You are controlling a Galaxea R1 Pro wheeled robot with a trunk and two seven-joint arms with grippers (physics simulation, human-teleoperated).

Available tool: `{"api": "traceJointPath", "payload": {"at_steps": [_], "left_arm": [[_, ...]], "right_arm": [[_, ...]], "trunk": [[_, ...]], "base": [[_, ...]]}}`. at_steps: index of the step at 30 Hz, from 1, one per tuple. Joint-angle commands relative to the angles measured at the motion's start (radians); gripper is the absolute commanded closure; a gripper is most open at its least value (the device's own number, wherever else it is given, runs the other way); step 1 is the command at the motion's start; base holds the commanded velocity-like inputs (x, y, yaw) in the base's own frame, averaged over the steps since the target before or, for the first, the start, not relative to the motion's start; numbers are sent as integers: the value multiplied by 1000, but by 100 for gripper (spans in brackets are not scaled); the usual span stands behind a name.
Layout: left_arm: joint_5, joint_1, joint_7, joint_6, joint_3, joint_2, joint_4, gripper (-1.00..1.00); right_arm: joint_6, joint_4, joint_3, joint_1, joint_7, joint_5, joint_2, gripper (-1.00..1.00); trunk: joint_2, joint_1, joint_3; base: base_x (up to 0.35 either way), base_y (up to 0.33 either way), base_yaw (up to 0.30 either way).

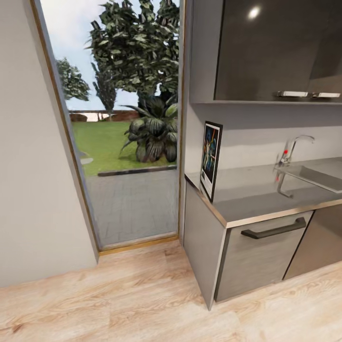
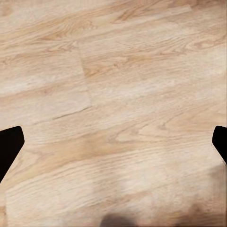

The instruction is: Pick up the poster from the kitchen countertop and hang it on one of the wall nails in the kitchen.

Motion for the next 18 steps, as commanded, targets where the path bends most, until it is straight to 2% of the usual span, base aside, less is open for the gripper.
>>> {"api": "traceJointPath", "payload": {"at_steps": [1, 8, 18], "left_arm": [[0, 0, 0, 0, 1, 0, -1, -100], [-1, 0, -1, 0, 4, 0, -1, -100], [-1, 0, -2, -1, 4, 0, 0, -100]], "right_arm": [[-3, 1, 0, 0, -1, -1, 0, -100], [-5, 1, -1, 0, -2, -1, 1, -100], [-5, 1, -1, 0, -2, -2, 0, -100]], "trunk": [[0, 1, -1], [0, 1, -1], [0, 1, 2]], "base": [[292, -152, 0], [274, -204, -29], [42, -36, -265]]}}
